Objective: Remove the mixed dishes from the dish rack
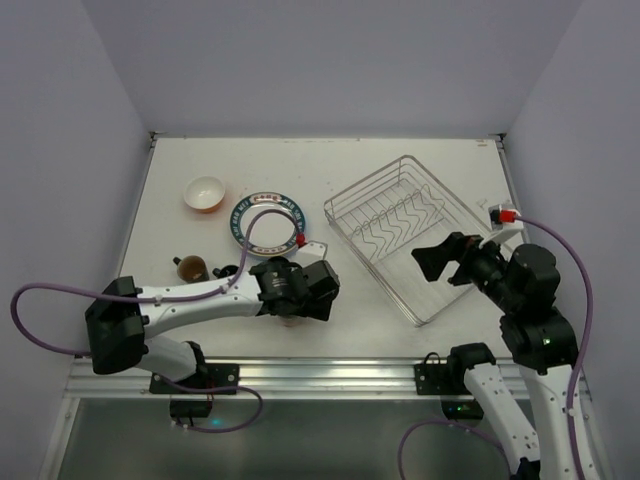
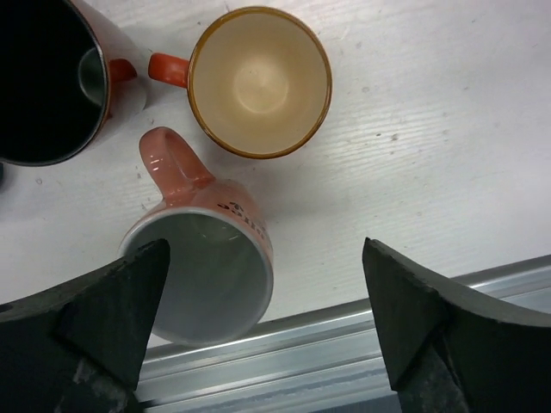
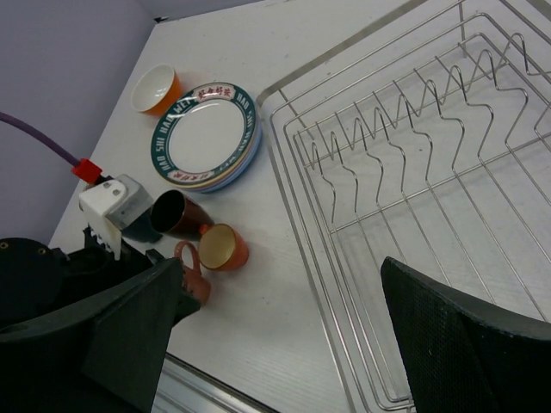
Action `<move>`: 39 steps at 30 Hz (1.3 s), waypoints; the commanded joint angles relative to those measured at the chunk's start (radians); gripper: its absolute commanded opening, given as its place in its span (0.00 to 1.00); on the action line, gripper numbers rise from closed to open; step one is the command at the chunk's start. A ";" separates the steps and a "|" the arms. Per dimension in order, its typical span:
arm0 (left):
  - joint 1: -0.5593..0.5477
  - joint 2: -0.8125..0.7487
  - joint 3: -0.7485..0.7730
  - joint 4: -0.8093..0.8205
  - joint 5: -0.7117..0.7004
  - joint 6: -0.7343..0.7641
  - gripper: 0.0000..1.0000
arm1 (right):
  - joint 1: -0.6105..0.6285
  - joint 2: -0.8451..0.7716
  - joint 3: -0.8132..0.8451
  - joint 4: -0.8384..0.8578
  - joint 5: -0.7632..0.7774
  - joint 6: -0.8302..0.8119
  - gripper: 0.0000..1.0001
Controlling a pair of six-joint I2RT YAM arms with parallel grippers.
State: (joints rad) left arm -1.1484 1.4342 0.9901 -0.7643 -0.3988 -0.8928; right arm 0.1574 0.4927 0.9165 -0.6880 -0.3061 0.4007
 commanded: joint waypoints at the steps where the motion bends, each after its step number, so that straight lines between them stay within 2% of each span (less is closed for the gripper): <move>1: 0.003 -0.078 0.073 -0.038 -0.038 0.015 1.00 | 0.005 0.033 0.010 0.022 -0.011 -0.014 0.99; 8: -0.037 -0.130 0.180 -0.118 -0.071 0.041 1.00 | 0.008 0.095 0.033 0.015 0.031 -0.023 0.99; 13: -0.013 -0.144 0.284 -0.162 -0.234 0.094 1.00 | 0.010 0.127 0.079 -0.004 0.105 -0.042 0.99; 15: 0.019 -0.150 0.303 -0.142 -0.322 0.148 1.00 | 0.010 0.153 0.100 -0.013 0.209 -0.043 0.99; 16: 0.059 -0.167 0.302 -0.088 -0.310 0.182 1.00 | 0.011 0.167 0.122 -0.021 0.243 -0.043 0.99; 17: 0.172 -0.182 0.286 -0.046 -0.276 0.222 1.00 | 0.011 0.182 0.134 -0.027 0.275 -0.049 0.99; 19: 0.278 -0.245 0.259 0.069 -0.215 0.310 1.00 | 0.013 0.231 0.174 -0.042 0.358 -0.053 0.99; 20: 0.379 -0.268 0.243 0.085 -0.201 0.324 1.00 | 0.014 0.244 0.186 -0.050 0.389 -0.051 0.99; 23: 0.504 -0.382 0.225 0.077 -0.212 0.347 1.00 | 0.030 0.250 0.217 -0.061 0.459 -0.072 0.99; 26: 0.576 -0.530 0.219 -0.002 -0.264 0.347 1.00 | 0.070 0.215 0.225 -0.076 0.515 -0.083 0.99; 28: 0.581 -0.633 0.216 -0.085 -0.346 0.345 1.00 | 0.108 0.190 0.220 -0.097 0.588 -0.082 0.99; 32: 0.579 -0.765 0.156 -0.145 -0.387 0.390 1.00 | 0.152 0.056 0.191 -0.123 0.660 -0.057 0.99; 35: 0.581 -0.822 0.027 -0.067 -0.402 0.425 1.00 | 0.153 -0.025 0.162 -0.105 0.601 -0.074 0.99; 39: 0.584 -0.816 -0.109 0.135 -0.326 0.465 1.00 | 0.153 -0.133 0.151 -0.065 0.528 -0.137 0.99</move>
State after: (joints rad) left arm -0.5701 0.5816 0.9577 -0.7727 -0.7532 -0.4900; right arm 0.3073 0.3916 1.0805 -0.7940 0.2531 0.3180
